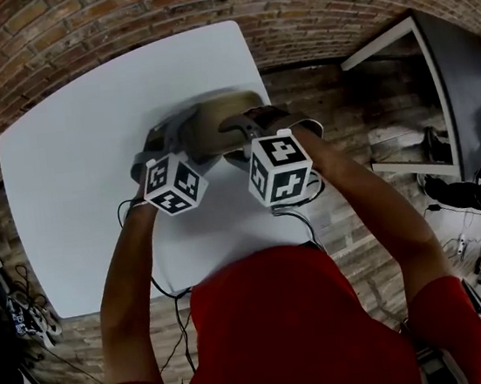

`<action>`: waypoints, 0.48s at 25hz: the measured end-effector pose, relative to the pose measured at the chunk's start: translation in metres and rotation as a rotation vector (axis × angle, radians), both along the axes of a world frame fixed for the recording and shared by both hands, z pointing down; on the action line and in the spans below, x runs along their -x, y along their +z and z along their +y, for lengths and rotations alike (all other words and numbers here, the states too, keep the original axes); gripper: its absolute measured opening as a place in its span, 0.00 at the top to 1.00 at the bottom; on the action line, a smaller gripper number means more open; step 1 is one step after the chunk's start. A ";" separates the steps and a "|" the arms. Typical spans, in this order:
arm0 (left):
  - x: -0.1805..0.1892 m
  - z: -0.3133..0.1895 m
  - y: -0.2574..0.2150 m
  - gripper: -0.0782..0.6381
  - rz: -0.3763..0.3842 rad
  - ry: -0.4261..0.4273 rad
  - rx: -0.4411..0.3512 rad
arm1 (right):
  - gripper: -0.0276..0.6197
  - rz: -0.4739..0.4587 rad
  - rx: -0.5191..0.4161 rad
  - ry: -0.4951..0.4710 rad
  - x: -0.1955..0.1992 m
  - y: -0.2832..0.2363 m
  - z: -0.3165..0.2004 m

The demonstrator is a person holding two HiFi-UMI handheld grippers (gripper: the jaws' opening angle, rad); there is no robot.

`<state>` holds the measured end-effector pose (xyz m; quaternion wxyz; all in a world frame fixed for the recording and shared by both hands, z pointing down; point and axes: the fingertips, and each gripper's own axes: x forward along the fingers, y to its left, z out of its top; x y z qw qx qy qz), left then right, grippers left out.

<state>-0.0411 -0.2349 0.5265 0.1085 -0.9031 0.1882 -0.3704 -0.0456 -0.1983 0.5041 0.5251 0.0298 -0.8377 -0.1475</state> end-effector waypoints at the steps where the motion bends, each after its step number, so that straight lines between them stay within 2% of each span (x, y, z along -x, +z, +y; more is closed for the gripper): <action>1: 0.000 0.000 0.000 0.26 -0.002 0.000 0.000 | 0.64 -0.007 -0.013 0.004 0.005 0.001 0.000; 6: -0.002 0.000 0.000 0.26 -0.009 -0.006 0.000 | 0.64 0.051 -0.033 -0.010 0.015 0.014 0.001; 9: -0.001 0.000 -0.001 0.26 -0.004 -0.015 -0.019 | 0.69 0.048 0.047 -0.008 0.016 0.014 0.003; 12: 0.001 0.001 -0.002 0.26 0.012 -0.037 -0.045 | 0.69 0.017 0.158 0.009 0.016 0.007 0.003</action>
